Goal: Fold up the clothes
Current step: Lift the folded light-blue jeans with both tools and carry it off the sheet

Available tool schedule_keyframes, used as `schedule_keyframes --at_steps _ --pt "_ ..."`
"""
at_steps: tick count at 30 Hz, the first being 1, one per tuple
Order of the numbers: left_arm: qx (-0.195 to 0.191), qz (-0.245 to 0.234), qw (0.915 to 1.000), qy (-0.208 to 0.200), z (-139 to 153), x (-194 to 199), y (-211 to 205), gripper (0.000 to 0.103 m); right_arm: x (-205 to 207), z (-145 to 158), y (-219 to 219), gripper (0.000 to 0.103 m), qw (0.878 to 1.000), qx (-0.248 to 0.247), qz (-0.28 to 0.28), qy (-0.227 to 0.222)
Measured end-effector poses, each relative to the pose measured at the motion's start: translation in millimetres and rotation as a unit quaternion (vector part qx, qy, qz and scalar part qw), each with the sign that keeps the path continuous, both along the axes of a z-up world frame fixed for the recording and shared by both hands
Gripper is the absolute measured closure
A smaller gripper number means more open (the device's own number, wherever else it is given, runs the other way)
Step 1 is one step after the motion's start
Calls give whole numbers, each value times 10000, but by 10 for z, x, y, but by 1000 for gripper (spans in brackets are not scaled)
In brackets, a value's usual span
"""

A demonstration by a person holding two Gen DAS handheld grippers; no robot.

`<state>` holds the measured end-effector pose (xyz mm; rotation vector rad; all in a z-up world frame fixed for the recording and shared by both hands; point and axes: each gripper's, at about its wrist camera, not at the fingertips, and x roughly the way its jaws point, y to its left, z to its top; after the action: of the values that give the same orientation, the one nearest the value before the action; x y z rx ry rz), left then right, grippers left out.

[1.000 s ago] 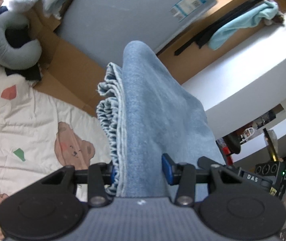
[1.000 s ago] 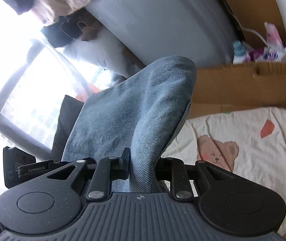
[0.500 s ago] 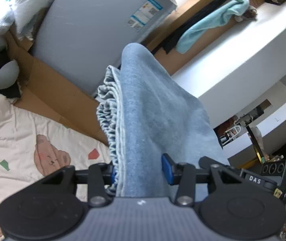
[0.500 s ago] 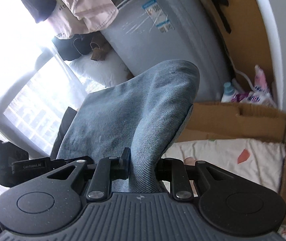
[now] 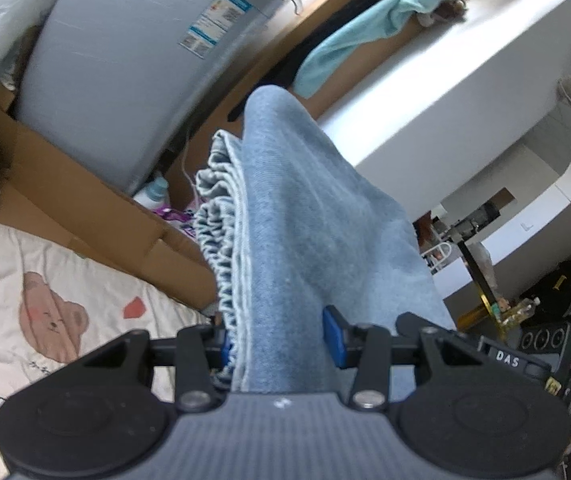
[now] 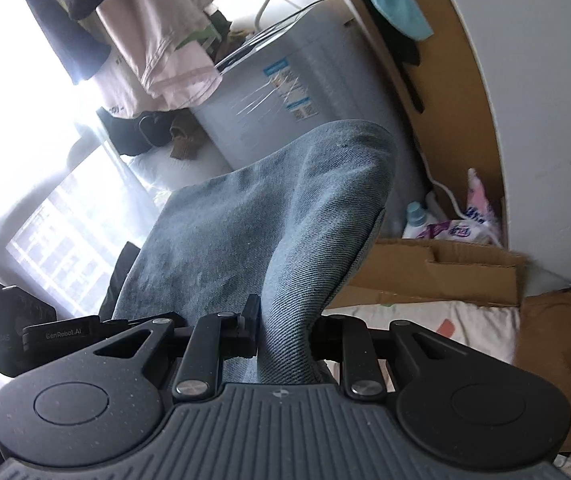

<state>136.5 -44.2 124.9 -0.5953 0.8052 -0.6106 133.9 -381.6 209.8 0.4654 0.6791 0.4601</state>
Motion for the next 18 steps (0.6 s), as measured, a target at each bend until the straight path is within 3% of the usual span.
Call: schedule_keyframes --at_steps 6,18 --pt "45 -189 9998 -9 -23 25 -373 57 -101 7 -397 81 9999 69 -144 -4" --pt "81 -769 9970 75 -212 290 -1072 57 -249 -302 -1022 81 9978 -81 -654 18"
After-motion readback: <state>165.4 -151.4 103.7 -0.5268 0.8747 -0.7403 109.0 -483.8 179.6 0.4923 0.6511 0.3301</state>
